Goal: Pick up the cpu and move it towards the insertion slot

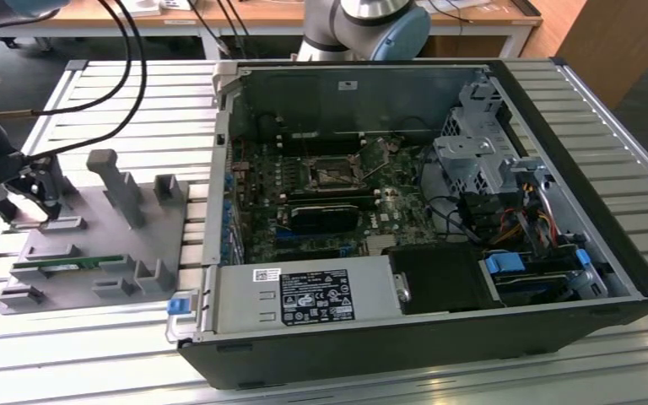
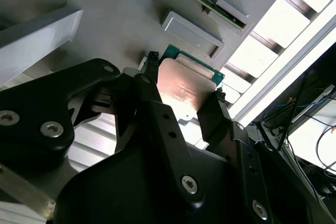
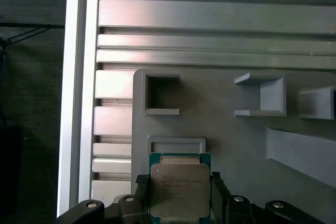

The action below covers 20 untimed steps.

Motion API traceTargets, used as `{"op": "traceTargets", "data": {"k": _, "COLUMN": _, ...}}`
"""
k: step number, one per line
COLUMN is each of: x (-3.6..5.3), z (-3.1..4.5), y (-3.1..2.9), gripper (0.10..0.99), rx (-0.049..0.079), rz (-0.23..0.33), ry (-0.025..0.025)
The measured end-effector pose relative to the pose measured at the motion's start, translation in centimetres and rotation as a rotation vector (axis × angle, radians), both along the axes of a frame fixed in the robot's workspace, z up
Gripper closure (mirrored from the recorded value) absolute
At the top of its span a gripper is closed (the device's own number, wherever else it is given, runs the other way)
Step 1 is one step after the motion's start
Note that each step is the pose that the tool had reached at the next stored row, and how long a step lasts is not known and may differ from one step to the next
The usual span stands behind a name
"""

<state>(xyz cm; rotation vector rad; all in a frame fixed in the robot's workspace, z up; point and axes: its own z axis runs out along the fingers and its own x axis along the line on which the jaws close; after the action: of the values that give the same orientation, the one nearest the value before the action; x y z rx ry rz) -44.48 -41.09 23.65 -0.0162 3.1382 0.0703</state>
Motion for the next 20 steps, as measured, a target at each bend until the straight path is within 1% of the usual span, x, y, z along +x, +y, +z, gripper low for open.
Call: {"op": "traceTargets", "data": {"k": 20, "x": 0.0, "z": 1.31, "y": 0.03, "gripper": 0.541, "rx": 0.0, "rz": 0.0, "ry": -0.0001}}
